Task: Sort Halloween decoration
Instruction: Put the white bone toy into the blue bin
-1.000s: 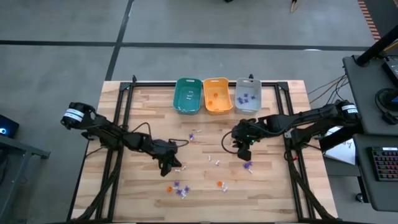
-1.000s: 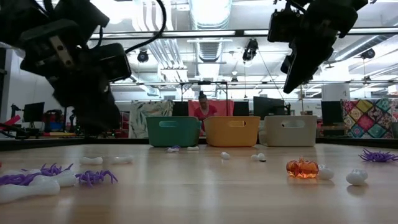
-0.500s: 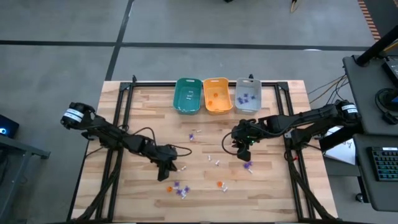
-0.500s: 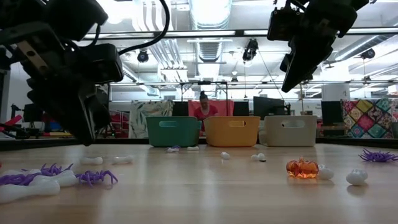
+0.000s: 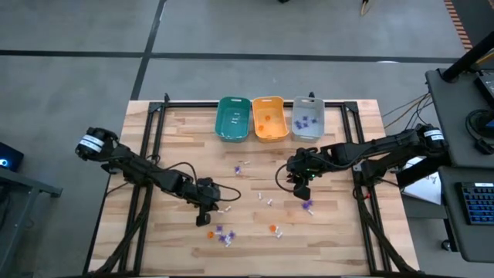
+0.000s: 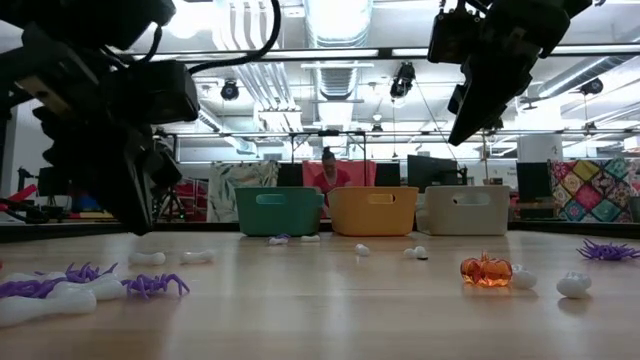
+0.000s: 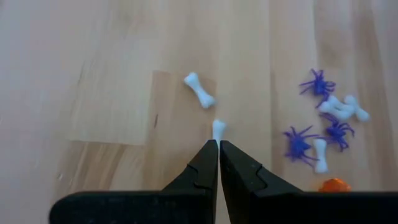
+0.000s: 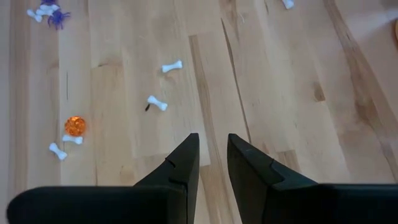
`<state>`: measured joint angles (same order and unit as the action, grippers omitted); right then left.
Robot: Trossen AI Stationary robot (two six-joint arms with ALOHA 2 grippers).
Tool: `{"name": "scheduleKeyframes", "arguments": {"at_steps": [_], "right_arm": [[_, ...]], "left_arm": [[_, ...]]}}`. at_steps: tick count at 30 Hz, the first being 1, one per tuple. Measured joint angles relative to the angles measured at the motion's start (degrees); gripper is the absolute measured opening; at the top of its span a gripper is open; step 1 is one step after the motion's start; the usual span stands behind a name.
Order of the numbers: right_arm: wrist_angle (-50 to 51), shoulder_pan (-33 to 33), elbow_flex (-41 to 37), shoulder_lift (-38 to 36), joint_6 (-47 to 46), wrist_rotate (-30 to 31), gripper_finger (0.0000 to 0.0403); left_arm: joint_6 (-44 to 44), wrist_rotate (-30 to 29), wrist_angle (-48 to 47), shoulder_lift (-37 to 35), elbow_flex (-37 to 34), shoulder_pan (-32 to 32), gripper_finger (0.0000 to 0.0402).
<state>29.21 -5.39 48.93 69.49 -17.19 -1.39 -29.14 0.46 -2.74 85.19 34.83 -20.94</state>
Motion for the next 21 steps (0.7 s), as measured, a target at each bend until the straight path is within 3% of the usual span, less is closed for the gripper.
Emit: {"name": "scheduleKeyframes", "arguments": {"at_steps": [6, 16, 21], "right_arm": [[-0.3, 0.0, 0.0, 0.0, 0.0, 0.0, 0.0077], [-1.2, 0.0, 0.0, 0.0, 0.13, -0.02, 0.0072], [-1.22, 0.0, 0.0, 0.0, 0.16, -0.01, 0.0078]], "left_arm": [[1.57, 0.0, 0.12, 0.0, 1.4, -0.93, 0.0012], [1.09, -2.99, 0.09, 2.71, 1.27, -1.57, 0.0101], [1.26, -2.96, 0.02, 5.37, 2.78, -2.49, 0.0124]]}}
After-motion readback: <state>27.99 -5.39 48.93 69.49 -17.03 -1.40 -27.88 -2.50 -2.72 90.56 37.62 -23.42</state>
